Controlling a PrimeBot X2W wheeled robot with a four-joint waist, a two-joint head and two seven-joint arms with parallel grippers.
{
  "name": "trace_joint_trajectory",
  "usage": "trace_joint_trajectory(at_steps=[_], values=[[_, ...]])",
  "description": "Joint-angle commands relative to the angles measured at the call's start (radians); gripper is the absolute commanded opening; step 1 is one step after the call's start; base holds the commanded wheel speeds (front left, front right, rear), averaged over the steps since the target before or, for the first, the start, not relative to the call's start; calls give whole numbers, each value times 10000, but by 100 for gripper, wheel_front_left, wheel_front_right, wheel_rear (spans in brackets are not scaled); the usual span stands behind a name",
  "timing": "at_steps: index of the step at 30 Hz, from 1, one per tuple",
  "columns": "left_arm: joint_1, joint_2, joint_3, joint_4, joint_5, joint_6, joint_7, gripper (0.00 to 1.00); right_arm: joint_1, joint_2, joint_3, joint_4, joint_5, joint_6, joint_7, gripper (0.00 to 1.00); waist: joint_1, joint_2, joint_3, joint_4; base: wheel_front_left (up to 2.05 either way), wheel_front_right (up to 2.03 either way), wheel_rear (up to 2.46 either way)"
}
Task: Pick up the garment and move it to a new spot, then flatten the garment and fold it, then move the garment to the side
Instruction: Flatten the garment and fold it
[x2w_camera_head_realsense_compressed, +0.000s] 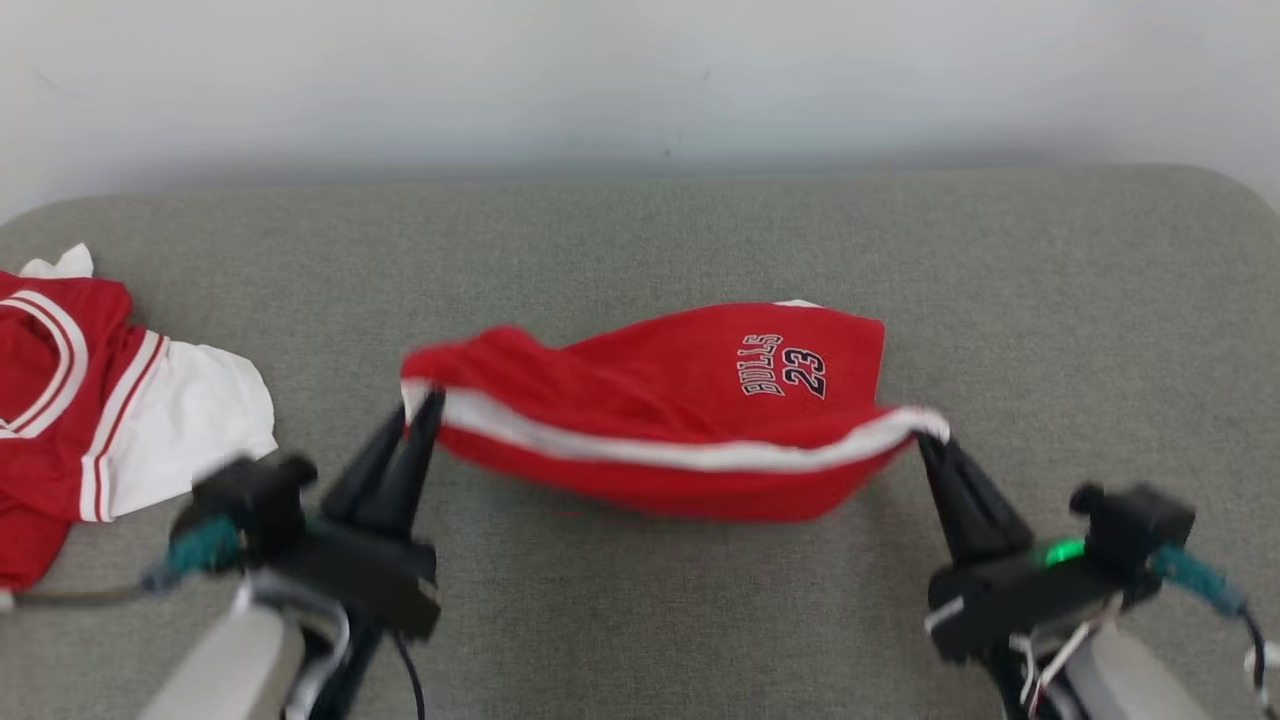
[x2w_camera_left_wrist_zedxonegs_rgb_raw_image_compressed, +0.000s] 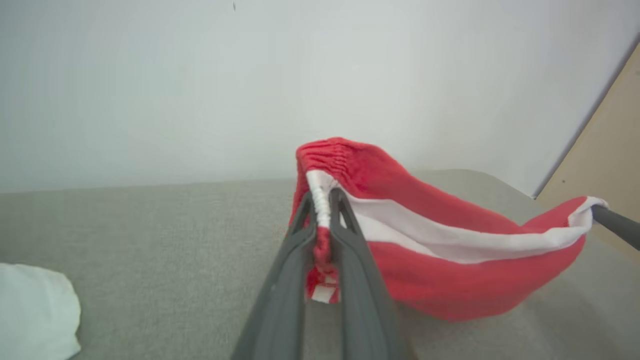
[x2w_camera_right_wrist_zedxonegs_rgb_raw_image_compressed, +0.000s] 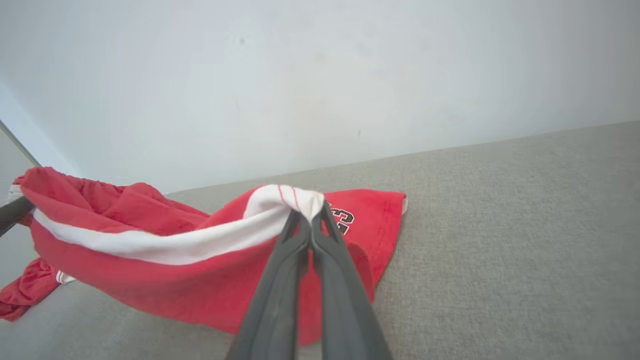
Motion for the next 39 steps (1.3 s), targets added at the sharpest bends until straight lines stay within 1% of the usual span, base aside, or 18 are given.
trace_joint_trajectory(at_steps=[1,4,7,9,11,15,17,19,22,25,28,32,36,39], values=[[-673,93,-81,46,-242,17,233,0,-491,-122,51,22,318,-22,164,0,1,0,304,-137,0,0,0],[-2334,274,-228,296,-556,17,976,0,-1885,-276,182,150,938,-22,703,0,1,0,773,-202,0,0,0],[-4207,77,-74,643,-1164,17,1795,0,-3463,-302,174,438,1626,-22,1286,0,1,0,1402,-228,0,0,0],[-5639,161,60,985,-1353,17,2265,0,-4648,-352,147,688,1992,-22,1804,0,1,0,1917,-257,0,0,0],[-6970,49,78,1374,-1553,17,2639,0,-5966,-294,-34,980,2395,-21,2144,0,1,0,2412,-279,0,0,0],[-9665,-163,204,2539,-1525,17,3208,0,-8609,-120,-360,1833,2971,-21,2856,0,1,0,3344,-326,0,0,0],[-10940,-308,333,3224,-1642,17,3361,0,-9948,-107,-506,2312,2928,-21,3109,0,1,0,3792,-342,0,0,0],[-12134,-511,600,3920,-1799,115,3394,0,-11235,19,-630,2867,2861,-22,3280,0,1,0,4229,-426,0,0,0],[-13625,-986,856,4910,-2008,174,3199,0,-13033,267,-1031,4042,2689,-22,3114,0,1,0,4722,-496,0,0,0],[-14869,-1371,681,5544,-1941,76,3118,0,-14456,519,-1088,4907,2390,-21,2783,0,1,0,5080,-582,0,0,0],[-15707,-1663,546,6041,-2053,37,3022,0,-15361,526,-961,5504,2100,-22,2403,0,1,0,5338,-611,0,0,0],[-16068,-1827,293,6704,-2133,17,2761,0,-15726,588,-637,5921,2055,-21,2011,0,1,0,5470,-671,0,0,0],[-15629,-1790,19,6947,-2470,6,2500,0,-15377,420,-177,5956,2321,-22,1684,0,1,0,5461,-735,0,0,0],[-14952,-1841,-163,6729,-2910,3,2182,0,-14843,319,230,5721,2650,-21,1412,0,1,0,5257,-748,0,0,0]])
